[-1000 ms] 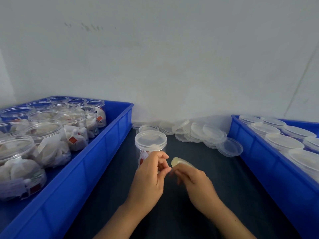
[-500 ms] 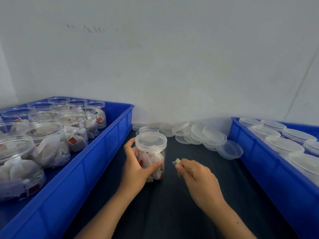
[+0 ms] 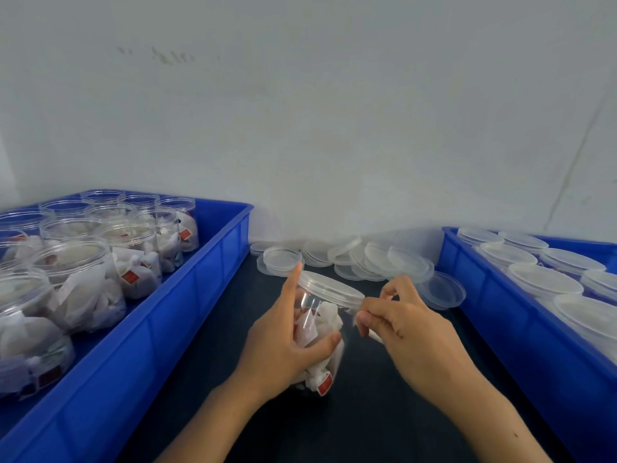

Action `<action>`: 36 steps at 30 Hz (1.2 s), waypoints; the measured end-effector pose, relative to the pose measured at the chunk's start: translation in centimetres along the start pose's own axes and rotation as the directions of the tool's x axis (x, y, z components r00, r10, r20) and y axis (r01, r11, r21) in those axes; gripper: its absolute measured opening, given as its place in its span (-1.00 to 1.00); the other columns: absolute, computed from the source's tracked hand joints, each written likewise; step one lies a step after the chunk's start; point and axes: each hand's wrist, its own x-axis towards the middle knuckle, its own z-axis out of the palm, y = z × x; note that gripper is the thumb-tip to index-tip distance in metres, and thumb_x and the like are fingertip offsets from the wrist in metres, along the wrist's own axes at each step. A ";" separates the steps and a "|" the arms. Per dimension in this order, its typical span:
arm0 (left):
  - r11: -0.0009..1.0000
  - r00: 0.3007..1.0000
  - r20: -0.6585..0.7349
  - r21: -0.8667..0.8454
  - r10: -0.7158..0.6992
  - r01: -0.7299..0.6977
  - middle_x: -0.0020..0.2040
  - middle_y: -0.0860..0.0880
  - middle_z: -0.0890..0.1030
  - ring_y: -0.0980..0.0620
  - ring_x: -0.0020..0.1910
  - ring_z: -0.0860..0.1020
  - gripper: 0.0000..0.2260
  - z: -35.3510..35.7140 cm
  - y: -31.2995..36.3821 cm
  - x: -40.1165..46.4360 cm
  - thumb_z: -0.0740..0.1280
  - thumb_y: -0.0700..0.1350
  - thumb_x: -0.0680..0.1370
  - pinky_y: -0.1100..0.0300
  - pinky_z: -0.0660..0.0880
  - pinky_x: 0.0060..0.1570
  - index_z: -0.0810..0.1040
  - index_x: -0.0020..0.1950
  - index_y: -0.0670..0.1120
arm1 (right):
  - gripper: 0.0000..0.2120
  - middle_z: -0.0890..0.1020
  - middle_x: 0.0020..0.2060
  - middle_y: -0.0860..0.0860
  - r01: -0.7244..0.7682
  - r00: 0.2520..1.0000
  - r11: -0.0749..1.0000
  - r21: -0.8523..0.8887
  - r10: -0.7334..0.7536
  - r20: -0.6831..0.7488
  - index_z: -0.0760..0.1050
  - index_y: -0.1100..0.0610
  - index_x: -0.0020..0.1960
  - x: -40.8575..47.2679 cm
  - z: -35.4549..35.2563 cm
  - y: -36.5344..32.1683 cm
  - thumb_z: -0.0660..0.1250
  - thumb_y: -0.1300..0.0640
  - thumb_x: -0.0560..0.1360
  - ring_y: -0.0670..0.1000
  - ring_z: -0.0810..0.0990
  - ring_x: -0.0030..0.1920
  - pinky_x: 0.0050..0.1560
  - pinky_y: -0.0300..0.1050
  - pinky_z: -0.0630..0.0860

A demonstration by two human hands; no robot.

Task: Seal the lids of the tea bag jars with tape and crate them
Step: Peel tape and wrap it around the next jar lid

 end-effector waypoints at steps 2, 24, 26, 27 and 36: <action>0.999 1.000 -0.010 0.035 0.017 -0.017 -0.01 0.45 0.47 0.55 0.06 0.41 -0.07 0.2 0.3 -0.1 0.35 0.38 0.29 0.52 0.39 -0.15 -0.16 0.49 0.39 | -0.71 0.27 -0.02 -0.19 0.000 1.000 1.000 -0.007 0.000 -0.006 0.45 -0.08 -0.18 -0.1 -0.4 -0.1 0.08 -0.14 0.60 -0.10 0.47 -0.22 -0.29 -0.29 0.39; 0.983 0.997 -0.025 0.170 0.077 -0.072 0.20 0.23 0.46 0.21 0.14 0.49 -0.08 0.6 1.5 -0.7 0.24 0.45 0.25 0.19 0.51 0.10 -0.13 0.49 0.29 | -0.66 0.32 -0.12 -0.18 -0.056 0.998 0.992 -0.114 0.056 -0.002 0.39 -0.12 -0.28 -0.1 -0.9 -1.5 0.07 -0.18 0.60 -0.07 0.49 -0.25 -0.27 -0.20 0.46; 0.985 0.997 -0.022 0.157 0.073 -0.069 0.19 0.25 0.46 0.21 0.13 0.49 -0.08 0.6 1.5 -0.8 0.26 0.44 0.25 0.19 0.51 0.10 -0.10 0.50 0.28 | -0.67 0.32 -0.13 -0.17 -0.060 0.998 0.989 -0.136 0.060 -0.007 0.37 -0.12 -0.29 -0.1 -0.9 -1.7 0.07 -0.18 0.60 -0.07 0.49 -0.27 -0.30 -0.21 0.43; 0.987 0.997 -0.021 0.145 0.072 -0.068 0.19 0.25 0.46 0.21 0.13 0.49 -0.09 0.6 1.5 -0.8 0.27 0.42 0.25 0.20 0.50 0.10 -0.08 0.50 0.28 | -0.67 0.32 -0.13 -0.16 -0.063 0.998 0.988 -0.143 0.063 -0.003 0.36 -0.12 -0.28 -0.2 -1.0 -1.8 0.07 -0.18 0.61 -0.07 0.49 -0.27 -0.31 -0.21 0.42; 0.946 0.999 -0.045 -0.324 -0.030 0.014 0.16 0.25 0.53 0.28 0.17 0.54 -0.18 0.7 1.9 -0.6 0.47 0.42 0.15 0.14 0.51 0.20 0.21 0.30 0.24 | -0.79 0.31 -0.09 -0.11 -0.035 0.998 0.981 -0.192 0.046 0.052 0.38 -0.10 -0.17 -0.6 -1.0 -3.4 0.09 -0.04 0.62 -0.03 0.50 -0.24 -0.30 -0.19 0.37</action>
